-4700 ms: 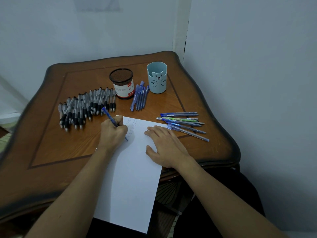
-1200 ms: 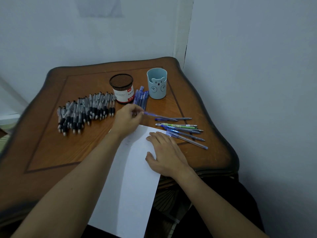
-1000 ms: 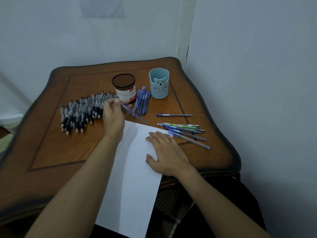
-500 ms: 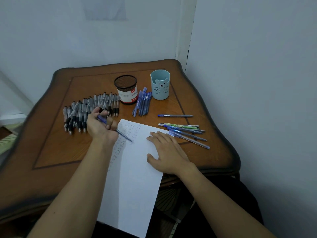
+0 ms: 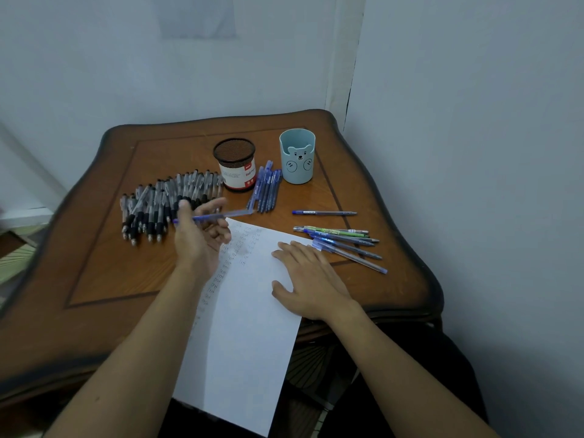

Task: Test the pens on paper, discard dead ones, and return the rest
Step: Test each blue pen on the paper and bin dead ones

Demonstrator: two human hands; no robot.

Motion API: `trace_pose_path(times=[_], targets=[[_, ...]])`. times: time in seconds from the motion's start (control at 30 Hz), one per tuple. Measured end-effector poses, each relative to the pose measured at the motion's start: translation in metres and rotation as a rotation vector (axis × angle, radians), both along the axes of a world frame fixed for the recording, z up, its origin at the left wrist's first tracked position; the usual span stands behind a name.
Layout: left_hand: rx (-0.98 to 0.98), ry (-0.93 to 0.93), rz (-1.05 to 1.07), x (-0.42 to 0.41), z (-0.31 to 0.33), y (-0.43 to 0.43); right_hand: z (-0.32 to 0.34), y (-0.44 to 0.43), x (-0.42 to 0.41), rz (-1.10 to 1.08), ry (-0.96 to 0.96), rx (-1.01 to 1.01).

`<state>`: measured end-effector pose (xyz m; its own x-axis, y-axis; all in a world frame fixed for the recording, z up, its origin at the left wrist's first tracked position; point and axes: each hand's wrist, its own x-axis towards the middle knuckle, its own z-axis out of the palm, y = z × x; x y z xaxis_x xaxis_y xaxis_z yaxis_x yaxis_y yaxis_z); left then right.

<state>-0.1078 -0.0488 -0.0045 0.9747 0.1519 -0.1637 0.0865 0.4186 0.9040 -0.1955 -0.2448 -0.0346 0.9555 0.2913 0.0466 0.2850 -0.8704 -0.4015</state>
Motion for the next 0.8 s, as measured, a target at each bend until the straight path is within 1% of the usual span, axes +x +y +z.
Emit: trace_pose_path(times=[0.1, 0.13, 0.2, 0.33, 0.5, 0.67, 0.8], targets=[[0.267, -0.117, -0.047, -0.004, -0.004, 0.001, 0.001, 0.000, -0.001, -0.002, 0.002, 0.008], [0.336, -0.158, -0.067, -0.006, -0.006, 0.002, 0.001, 0.000, -0.001, -0.004, -0.001, 0.011], [0.424, -0.181, -0.091, -0.010, -0.009, 0.003, 0.002, 0.000, -0.001, -0.008, -0.003, 0.016], [0.512, -0.168, -0.124, -0.009, -0.016, 0.001, 0.002, 0.001, -0.001, -0.015, 0.002, 0.014], [0.645, -0.218, -0.184, -0.010, -0.023, 0.007, 0.001, 0.001, 0.000, -0.019, 0.007, 0.018], [0.716, -0.247, -0.138, -0.012, -0.027, 0.006, 0.001, 0.002, -0.001, -0.022, 0.012, 0.014], [0.741, -0.241, -0.140, -0.014, -0.024, 0.003, 0.000, 0.002, 0.000, -0.026, 0.012, 0.016]])
